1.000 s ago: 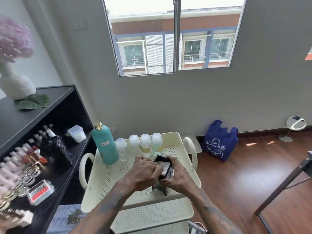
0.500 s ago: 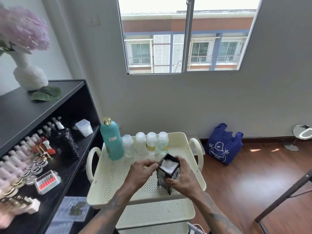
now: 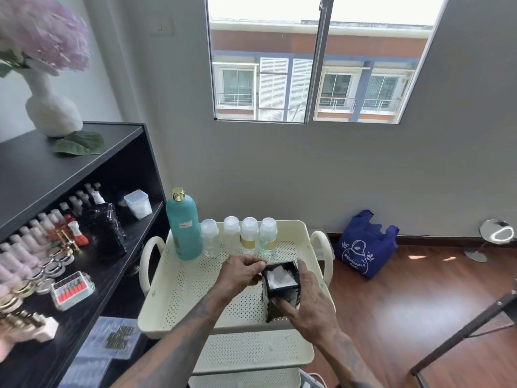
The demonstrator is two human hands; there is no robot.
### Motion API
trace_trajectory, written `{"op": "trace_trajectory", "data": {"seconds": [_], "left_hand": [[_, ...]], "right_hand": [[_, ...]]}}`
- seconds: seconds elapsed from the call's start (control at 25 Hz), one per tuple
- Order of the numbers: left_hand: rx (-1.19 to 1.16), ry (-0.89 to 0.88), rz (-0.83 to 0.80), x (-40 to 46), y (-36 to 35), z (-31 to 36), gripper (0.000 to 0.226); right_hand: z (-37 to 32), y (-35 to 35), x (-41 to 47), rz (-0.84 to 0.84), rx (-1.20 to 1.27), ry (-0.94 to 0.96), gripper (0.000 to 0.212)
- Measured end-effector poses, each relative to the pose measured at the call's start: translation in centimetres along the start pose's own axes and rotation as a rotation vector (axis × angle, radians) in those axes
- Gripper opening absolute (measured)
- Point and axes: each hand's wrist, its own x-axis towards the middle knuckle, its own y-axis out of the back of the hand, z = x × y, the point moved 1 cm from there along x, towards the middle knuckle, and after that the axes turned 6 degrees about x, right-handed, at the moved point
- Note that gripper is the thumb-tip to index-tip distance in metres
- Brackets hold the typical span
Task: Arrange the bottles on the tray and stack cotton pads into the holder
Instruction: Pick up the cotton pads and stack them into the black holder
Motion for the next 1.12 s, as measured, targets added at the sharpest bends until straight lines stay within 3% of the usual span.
{"op": "trace_trajectory", "data": {"seconds": [0.24, 0.4, 0.52, 0.72, 1.0, 1.12], "left_hand": [[0.131, -0.075, 0.033, -0.7, 0.3, -1.5, 0.018], [0.621, -0.007, 0.030, -1.6, 5.0, -7.6, 0.030], [0.822, 0.087, 0.009, -2.0, 8.2, -11.2, 0.042], [0.797, 0.237, 0.013, -2.5, 9.3, -13.3, 0.066], [0.911, 0.242, -0.071, -1.7, 9.2, -13.0, 0.083], [0.875, 0.239, -0.042, -2.0, 9.2, -13.1, 0.084]], "right_hand": [[-0.2, 0.1, 0.7, -0.061, -0.083, -0.006, 0.098], [0.1, 0.8, 1.3, -0.031, -0.074, -0.011, 0.092], [0.3, 1.5, 1.5, -0.047, -0.106, -0.018, 0.089], [1.3, 2.2, 1.7, -0.080, -0.101, -0.079, 0.089], [0.7, 2.5, 1.1, -0.151, -0.089, -0.115, 0.092], [-1.2, 2.8, -0.3, 0.009, -0.221, -0.099, 0.090]]}}
